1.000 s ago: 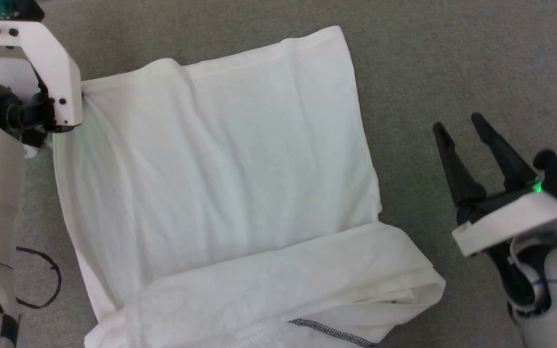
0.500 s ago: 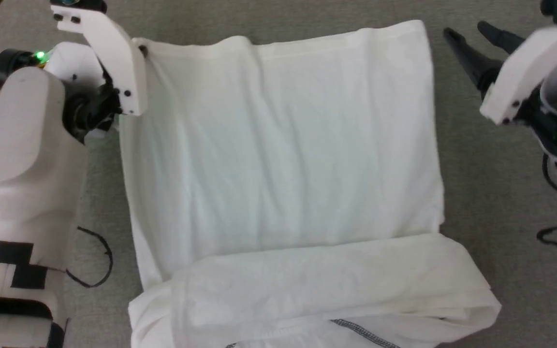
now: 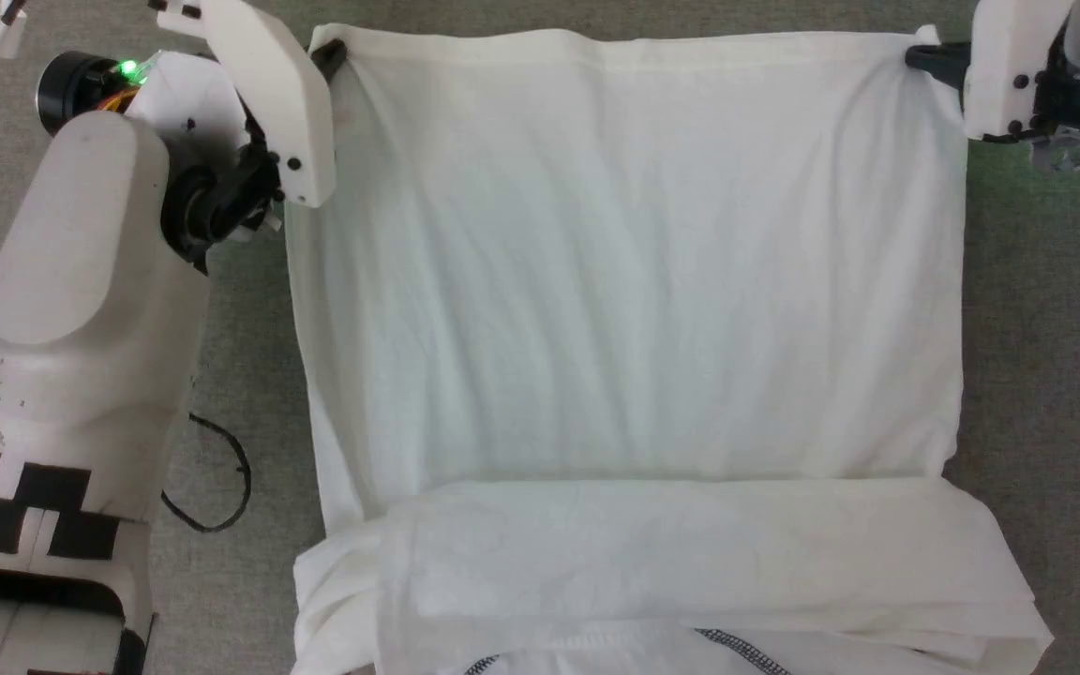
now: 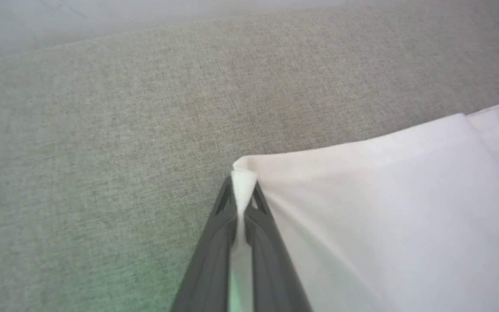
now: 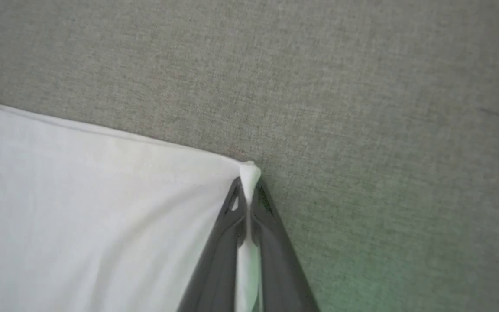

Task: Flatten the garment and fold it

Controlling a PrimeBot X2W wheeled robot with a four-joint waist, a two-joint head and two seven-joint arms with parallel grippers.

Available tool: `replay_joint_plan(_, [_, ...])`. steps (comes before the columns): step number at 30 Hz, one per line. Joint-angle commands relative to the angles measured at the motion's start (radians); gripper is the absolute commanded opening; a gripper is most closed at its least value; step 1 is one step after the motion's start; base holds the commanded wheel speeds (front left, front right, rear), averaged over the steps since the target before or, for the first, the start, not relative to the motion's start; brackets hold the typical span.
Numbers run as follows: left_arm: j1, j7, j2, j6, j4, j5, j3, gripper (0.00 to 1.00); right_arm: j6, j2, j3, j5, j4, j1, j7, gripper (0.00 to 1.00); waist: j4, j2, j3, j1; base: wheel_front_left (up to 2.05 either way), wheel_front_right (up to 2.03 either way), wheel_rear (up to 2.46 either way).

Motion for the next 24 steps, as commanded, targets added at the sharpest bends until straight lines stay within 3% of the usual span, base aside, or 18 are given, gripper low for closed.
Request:
replay_joint_plan(1, [0.000, -0.006, 0.009, -0.005, 0.007, -0.004, -0.004, 0.00, -0.001, 0.017, 0.049, 0.004, 0.052, 0.076, 0.058, 0.00, -0.001, 0.0000, -0.004, 0.0001, 0.00, 0.00, 0.00])
replay_joint_plan(3, [-0.003, -0.026, 0.017, -0.006, 0.004, -0.003, -0.004, 0.00, -0.001, 0.005, 0.062, 0.001, 0.026, 0.063, 0.029, 0.00, -0.004, 0.0000, -0.012, 0.0001, 0.00, 0.00, 0.00])
replay_joint_plan(9, [-0.026, -0.175, 0.044, 0.035, 0.003, 0.037, 0.021, 0.00, -0.001, -0.047, 0.055, -0.009, -0.105, 0.022, -0.282, 0.00, -0.020, 0.0000, -0.069, 0.0001, 0.00, 0.00, 0.00])
replay_joint_plan(10, [-0.026, -0.175, 0.044, 0.035, 0.003, 0.037, 0.021, 0.00, -0.001, -0.047, 0.055, -0.009, -0.105, 0.022, -0.282, 0.00, -0.020, 0.0000, -0.069, 0.0001, 0.00, 0.00, 0.00])
replay_joint_plan(15, [-0.054, -0.298, 0.070, 0.045, 0.015, 0.068, 0.033, 0.00, -0.001, -0.050, -0.016, -0.003, -0.110, -0.007, -0.519, 0.00, -0.044, 0.0000, -0.141, 0.0001, 0.00, 0.00, 0.00])
replay_joint_plan(20, [-0.068, -0.372, 0.077, 0.045, 0.015, 0.074, 0.040, 0.00, -0.001, -0.060, -0.019, -0.003, -0.115, -0.003, -0.616, 0.00, -0.053, 0.0000, -0.199, 0.0001, 0.00, 0.00, 0.00])
replay_joint_plan(24, [0.015, -0.414, 0.077, 0.048, -0.031, 0.070, 0.033, 0.00, -0.001, -0.084, 0.028, 0.000, -0.158, 0.079, -0.642, 0.00, -0.051, 0.0000, -0.251, 0.0001, 0.00, 0.00, 0.00])
